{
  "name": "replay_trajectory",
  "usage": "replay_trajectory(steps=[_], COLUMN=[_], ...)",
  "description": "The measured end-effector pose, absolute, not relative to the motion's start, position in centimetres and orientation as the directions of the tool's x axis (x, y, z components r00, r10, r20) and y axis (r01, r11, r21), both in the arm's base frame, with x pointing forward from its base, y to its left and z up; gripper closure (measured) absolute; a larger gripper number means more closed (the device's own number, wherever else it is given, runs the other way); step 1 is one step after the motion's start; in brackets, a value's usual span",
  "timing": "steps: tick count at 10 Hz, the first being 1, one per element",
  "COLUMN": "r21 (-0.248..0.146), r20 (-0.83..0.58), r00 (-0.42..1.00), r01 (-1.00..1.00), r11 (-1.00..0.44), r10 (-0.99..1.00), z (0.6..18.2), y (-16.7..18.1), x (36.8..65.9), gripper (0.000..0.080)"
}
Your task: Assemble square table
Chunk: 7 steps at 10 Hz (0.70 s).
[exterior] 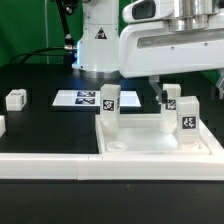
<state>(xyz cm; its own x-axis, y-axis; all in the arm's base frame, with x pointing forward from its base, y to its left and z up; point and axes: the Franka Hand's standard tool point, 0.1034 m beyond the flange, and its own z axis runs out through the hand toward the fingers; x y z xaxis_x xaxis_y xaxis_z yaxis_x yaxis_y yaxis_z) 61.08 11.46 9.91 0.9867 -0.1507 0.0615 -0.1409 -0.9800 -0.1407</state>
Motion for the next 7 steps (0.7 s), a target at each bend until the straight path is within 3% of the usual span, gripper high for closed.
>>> replay_trajectory(steps=[7], r21=[-0.137], r20=[0.052], r00=[0.984], r01=[-0.161], r11=[-0.978], r10=[-0.169], z=[8.86], y=[10.80], x=[61.94], gripper=[0.0151])
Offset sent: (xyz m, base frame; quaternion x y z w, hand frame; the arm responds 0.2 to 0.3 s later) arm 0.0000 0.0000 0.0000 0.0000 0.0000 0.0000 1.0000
